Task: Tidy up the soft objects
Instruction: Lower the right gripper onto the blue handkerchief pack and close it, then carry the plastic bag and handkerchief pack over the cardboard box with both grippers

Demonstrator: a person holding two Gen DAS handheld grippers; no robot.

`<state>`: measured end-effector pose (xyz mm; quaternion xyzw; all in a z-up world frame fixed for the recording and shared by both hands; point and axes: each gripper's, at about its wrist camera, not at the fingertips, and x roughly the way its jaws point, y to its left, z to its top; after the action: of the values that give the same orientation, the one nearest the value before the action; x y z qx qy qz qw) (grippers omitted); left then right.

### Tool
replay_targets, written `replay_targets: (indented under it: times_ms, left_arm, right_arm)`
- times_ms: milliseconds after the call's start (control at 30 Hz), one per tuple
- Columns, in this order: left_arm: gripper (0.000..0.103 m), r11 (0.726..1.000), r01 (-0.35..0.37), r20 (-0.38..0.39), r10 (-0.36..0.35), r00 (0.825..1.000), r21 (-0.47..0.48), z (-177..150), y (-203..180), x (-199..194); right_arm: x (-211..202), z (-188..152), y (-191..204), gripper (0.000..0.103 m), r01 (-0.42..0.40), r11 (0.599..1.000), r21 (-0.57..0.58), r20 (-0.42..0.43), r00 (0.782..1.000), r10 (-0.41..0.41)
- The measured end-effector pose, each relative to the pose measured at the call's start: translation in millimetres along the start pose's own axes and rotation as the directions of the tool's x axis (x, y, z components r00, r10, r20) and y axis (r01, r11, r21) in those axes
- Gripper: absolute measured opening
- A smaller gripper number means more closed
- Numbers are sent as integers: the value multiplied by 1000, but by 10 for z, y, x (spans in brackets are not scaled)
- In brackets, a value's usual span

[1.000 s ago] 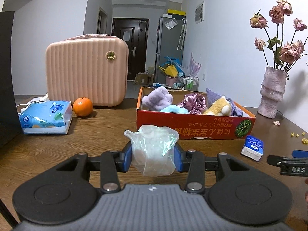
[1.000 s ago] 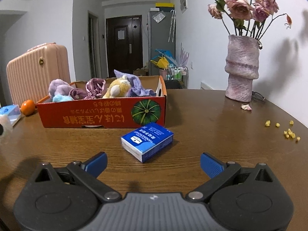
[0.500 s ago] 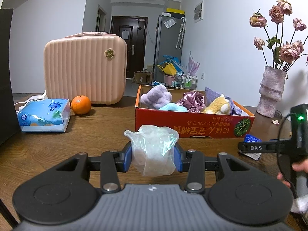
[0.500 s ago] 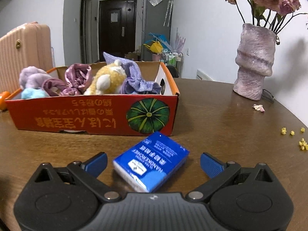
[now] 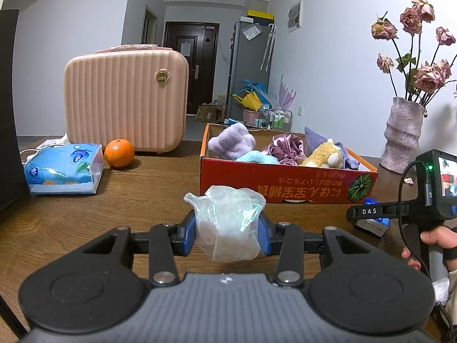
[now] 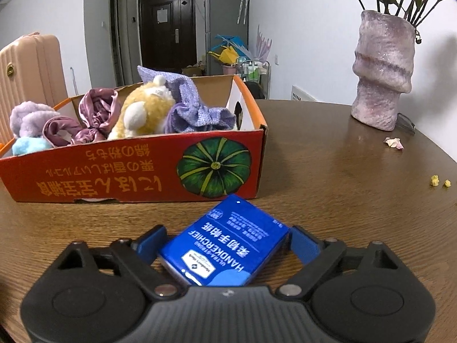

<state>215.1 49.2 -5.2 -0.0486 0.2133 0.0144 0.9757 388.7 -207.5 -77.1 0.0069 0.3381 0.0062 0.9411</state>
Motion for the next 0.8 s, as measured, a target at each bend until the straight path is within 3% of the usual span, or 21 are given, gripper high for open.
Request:
replay_targets:
  times_ms: [367, 800]
  left_arm:
    - [43, 1000, 1, 2, -1, 1000, -1, -7, -1, 4]
    - [43, 1000, 1, 3, -1, 1000, 1, -5, 0, 4]
  right_arm:
    - [-58, -28, -83, 84, -13, 1000, 21, 22, 1000, 12]
    - [-537, -202, -24, 84, -80, 997, -17, 124, 989, 82]
